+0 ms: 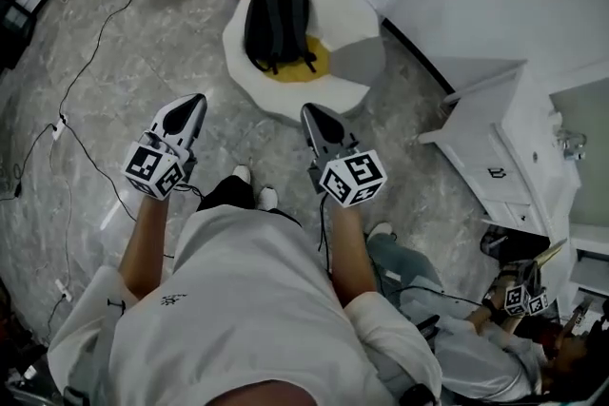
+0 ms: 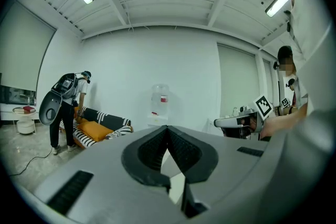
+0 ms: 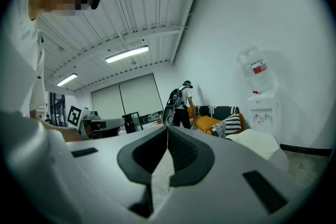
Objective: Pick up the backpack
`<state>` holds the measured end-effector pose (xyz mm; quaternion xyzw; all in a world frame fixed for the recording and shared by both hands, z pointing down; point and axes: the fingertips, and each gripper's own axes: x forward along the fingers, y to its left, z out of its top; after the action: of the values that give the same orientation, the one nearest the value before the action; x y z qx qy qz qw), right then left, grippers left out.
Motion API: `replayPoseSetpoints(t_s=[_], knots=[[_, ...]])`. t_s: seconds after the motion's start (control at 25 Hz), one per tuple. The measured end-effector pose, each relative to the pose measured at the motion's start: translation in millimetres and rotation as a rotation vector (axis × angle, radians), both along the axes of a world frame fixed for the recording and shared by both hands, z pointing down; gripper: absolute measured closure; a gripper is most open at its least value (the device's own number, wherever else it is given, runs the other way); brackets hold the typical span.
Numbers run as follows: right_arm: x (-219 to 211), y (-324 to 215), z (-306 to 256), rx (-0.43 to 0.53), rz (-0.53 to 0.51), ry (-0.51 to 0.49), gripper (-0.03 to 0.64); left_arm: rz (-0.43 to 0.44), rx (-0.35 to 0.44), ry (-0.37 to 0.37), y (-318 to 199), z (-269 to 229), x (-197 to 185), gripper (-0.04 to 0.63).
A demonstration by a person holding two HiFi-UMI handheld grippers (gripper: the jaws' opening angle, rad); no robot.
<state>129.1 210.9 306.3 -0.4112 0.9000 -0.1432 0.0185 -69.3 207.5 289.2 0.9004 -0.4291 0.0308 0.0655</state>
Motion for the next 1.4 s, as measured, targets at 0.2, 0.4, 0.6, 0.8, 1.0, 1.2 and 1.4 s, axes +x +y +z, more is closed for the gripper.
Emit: replayPoseSetpoints(t_s=[0.2,0.4,0.6,0.8,1.0,1.2,1.4], knots=[[-0.6,-11.5,-3.6,0.012,-0.003,-0.004,0.609,0.015,0.004,-0.003,-15.5,0.3,6.6,0.594],[5.8,-37.4,-0.8,0.014,0.024,-0.003,0.609,0.040,0.013,-0.004,-44.9,0.9,13.8,0.594],[3.5,-74.8,5.8,-0.001,0.046,0.002,0.609,0.052,-0.003,-0.008,-83.6,9.3,6.3,0.594],[-8.3,-119.2,9.6,-0.017,0.053,0.004,0.609,0.070,-0.029,-0.009,-131.3,16.6,-2.0,0.594],[-18.0,-165.9,15.1,-0.038,0.088,0.002,0.609,0.112,-0.055,-0.008,-184.9,23.6,-7.6,0.594],[-28.3,-211.7,23.4,-0.060,0.118,0.008,0.609,0.149,-0.067,0.002,-239.8,30.4,-13.8,0.594],[-34.9,-255.4,26.7,-0.077,0.162,0.010,0.609,0.195,-0.103,0.013,-285.5,45.2,-18.4,0.594]])
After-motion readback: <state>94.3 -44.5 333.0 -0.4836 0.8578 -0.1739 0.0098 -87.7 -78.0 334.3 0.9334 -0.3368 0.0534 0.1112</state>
